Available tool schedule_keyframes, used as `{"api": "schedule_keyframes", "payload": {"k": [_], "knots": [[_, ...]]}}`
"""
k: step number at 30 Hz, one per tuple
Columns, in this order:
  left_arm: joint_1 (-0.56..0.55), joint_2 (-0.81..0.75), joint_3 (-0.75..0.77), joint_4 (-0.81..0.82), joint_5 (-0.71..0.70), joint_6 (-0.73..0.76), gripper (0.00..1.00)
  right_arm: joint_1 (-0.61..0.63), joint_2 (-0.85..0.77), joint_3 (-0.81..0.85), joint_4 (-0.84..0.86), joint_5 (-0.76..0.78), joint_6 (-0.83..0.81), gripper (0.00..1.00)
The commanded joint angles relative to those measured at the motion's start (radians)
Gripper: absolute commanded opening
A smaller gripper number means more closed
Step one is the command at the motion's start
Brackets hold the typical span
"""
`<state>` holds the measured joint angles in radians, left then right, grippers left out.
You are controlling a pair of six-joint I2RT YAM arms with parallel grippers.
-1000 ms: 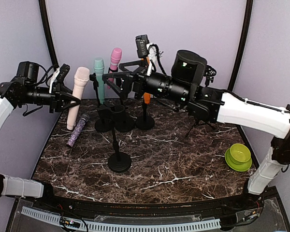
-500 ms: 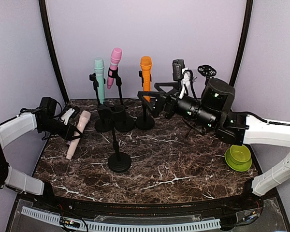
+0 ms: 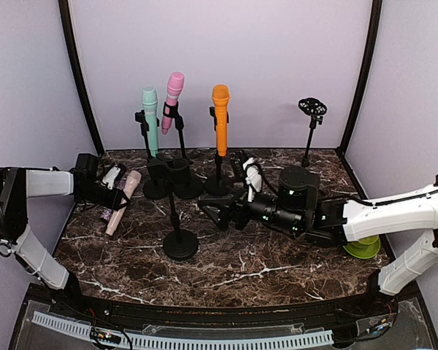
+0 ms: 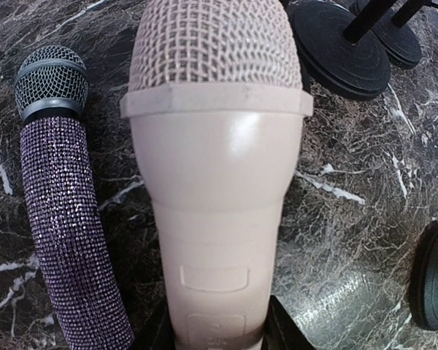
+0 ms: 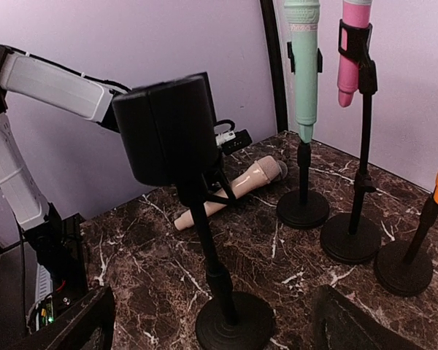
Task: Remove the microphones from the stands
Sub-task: Place the microphone at the corner of the board.
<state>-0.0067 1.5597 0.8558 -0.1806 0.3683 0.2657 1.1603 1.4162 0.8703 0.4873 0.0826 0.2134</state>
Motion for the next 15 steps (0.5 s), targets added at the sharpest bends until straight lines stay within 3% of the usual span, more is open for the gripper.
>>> {"api": "schedule_keyframes", "payload": {"k": [1,5,8,15], "knots": [[-0.011,0.032,0.007,0.074,-0.028,-0.027,0.17,0.027,0.110,-0.012,0.144,0.001,-0.025,0.93],[-0.017,0.054,0.030,0.059,-0.005,-0.044,0.30,0.062,0.235,0.008,0.227,0.001,-0.025,0.93],[-0.020,0.052,0.044,0.047,0.005,-0.042,0.35,0.087,0.327,0.069,0.232,0.146,-0.099,0.86],[-0.022,0.027,0.059,0.022,0.022,-0.034,0.45,0.117,0.493,0.170,0.281,0.280,-0.160,0.80]]}}
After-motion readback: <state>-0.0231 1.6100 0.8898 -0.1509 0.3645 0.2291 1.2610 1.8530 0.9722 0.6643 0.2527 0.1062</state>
